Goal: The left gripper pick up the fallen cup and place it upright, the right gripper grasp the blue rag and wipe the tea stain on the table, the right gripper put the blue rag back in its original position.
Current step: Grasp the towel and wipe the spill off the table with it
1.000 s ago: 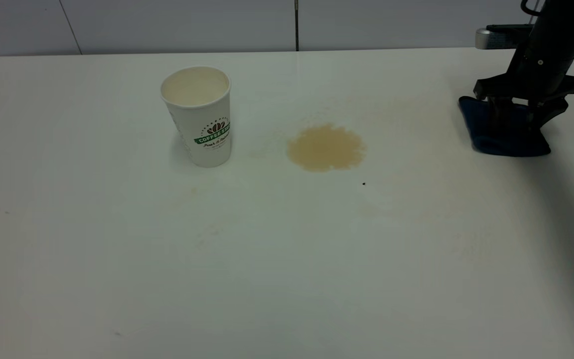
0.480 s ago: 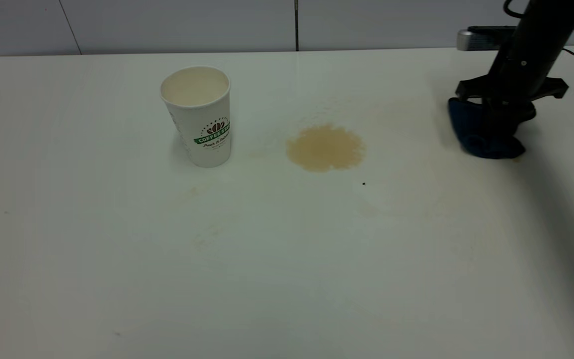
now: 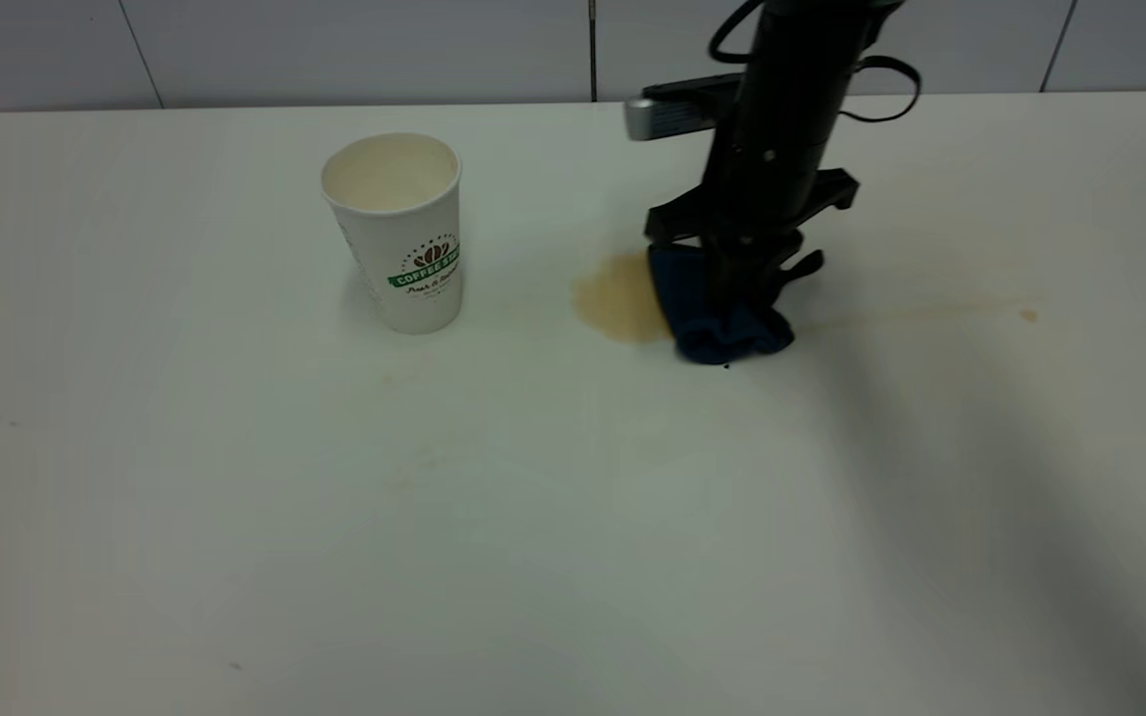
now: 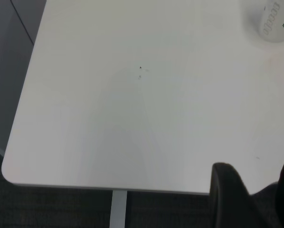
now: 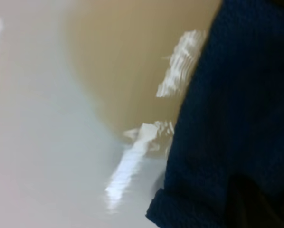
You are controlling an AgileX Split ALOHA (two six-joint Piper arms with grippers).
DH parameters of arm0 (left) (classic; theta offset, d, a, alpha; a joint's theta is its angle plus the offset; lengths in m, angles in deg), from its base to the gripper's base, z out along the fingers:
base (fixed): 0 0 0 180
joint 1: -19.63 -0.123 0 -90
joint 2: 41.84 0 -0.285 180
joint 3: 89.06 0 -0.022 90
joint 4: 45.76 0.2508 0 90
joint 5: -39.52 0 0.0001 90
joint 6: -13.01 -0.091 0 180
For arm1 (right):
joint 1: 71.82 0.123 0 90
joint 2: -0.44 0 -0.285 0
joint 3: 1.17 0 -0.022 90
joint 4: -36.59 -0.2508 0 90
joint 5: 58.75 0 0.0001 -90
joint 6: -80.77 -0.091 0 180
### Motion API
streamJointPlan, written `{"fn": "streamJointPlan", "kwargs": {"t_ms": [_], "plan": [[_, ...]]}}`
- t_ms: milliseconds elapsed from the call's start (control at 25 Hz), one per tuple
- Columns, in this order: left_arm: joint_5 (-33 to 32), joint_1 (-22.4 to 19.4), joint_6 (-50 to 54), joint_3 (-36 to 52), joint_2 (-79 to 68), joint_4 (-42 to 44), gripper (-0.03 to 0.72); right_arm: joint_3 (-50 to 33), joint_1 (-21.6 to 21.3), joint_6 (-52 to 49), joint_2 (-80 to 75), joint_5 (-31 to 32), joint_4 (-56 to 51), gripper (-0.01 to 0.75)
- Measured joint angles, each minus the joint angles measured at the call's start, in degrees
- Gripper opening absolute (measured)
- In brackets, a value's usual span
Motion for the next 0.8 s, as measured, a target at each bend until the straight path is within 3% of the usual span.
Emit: {"fn": "streamJointPlan", "kwargs": {"t_ms": [400,800], "plan": [[0.00,0.00,0.00,0.00,0.00,0.00,0.278,0.00,10.82,-4.70,-0.17,-2.99,-0.12,0.049],[0.00,0.00,0.00,0.00,0.00,0.00,0.278,0.00,9.50,-5.50,-0.19,-9.60,1.81,0.049]]}}
